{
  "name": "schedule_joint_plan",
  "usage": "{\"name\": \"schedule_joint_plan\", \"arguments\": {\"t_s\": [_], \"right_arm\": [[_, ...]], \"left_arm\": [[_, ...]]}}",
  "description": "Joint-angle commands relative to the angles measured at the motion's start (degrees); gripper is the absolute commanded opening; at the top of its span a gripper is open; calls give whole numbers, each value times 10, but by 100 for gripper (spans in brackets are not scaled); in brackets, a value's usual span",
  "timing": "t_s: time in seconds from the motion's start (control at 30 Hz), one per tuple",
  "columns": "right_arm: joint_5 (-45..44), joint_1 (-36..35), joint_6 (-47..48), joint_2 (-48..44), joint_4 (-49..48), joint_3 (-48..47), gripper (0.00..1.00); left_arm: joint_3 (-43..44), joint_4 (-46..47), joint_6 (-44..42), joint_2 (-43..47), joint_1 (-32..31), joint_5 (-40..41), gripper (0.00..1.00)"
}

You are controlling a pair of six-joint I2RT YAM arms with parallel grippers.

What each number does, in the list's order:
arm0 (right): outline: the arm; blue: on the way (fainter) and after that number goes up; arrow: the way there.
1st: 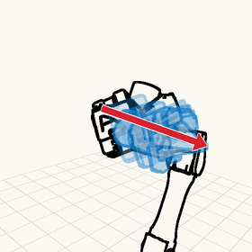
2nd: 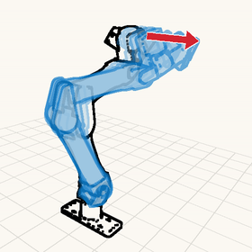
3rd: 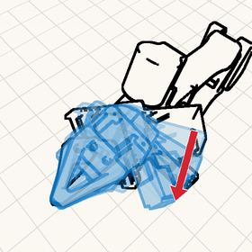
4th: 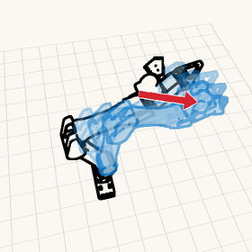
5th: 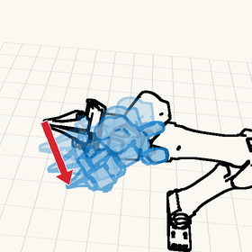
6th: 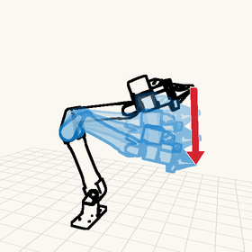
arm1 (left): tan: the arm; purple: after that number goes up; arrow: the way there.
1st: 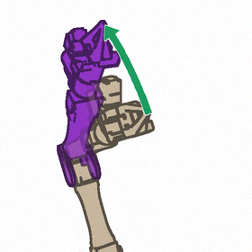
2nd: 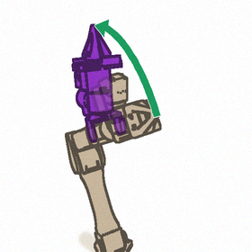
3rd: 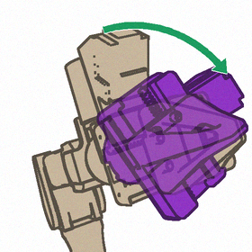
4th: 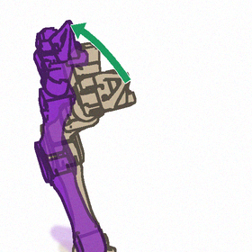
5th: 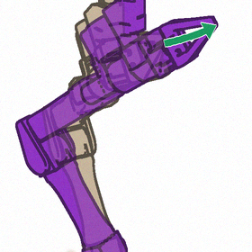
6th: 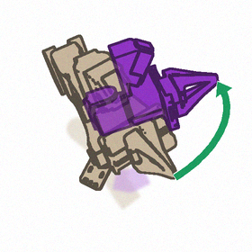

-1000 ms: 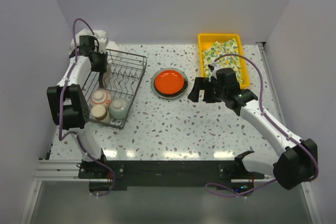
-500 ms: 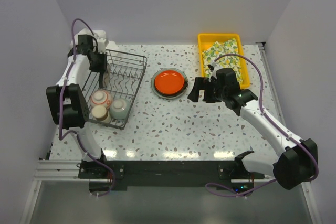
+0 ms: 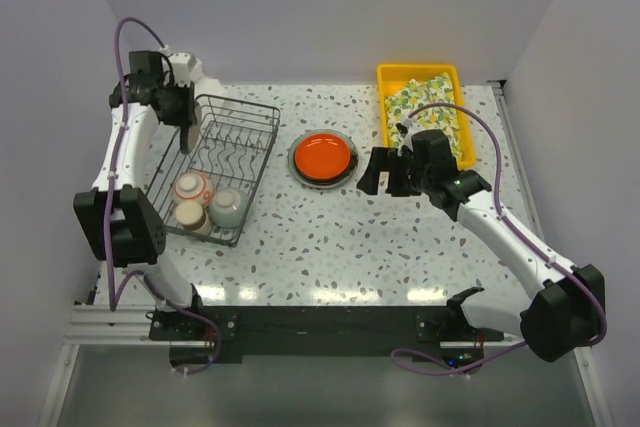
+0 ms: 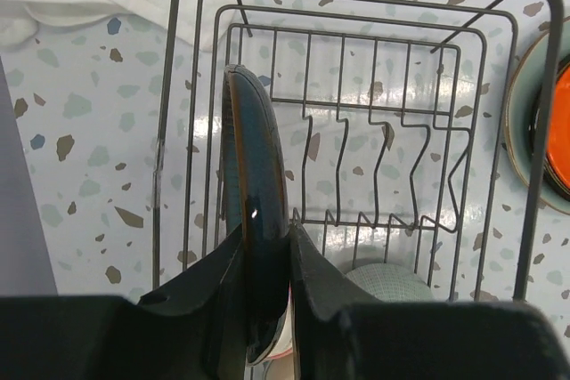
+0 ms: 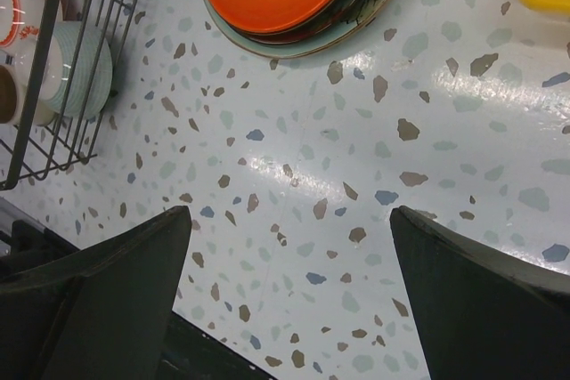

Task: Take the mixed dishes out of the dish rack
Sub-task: Pick up the plate from the dish rack.

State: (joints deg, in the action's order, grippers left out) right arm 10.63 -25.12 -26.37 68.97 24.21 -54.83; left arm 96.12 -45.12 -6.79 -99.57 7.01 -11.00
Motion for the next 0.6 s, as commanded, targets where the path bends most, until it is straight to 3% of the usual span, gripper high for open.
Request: {"name": "schedule_joint_plan", "arguments": {"t_s": [0.0, 0.27, 0.57], "right_arm": [[20, -3, -12, -16, -28, 2, 98], [36, -2, -32, -12, -43, 2, 98], [54, -2, -90, 3, -45, -19, 98]], "left_arm": [[9, 23, 12, 72, 4, -37, 0], [-44, 56, 6, 154, -15, -76, 0], [-107, 94, -82, 232, -193, 23, 0]]}}
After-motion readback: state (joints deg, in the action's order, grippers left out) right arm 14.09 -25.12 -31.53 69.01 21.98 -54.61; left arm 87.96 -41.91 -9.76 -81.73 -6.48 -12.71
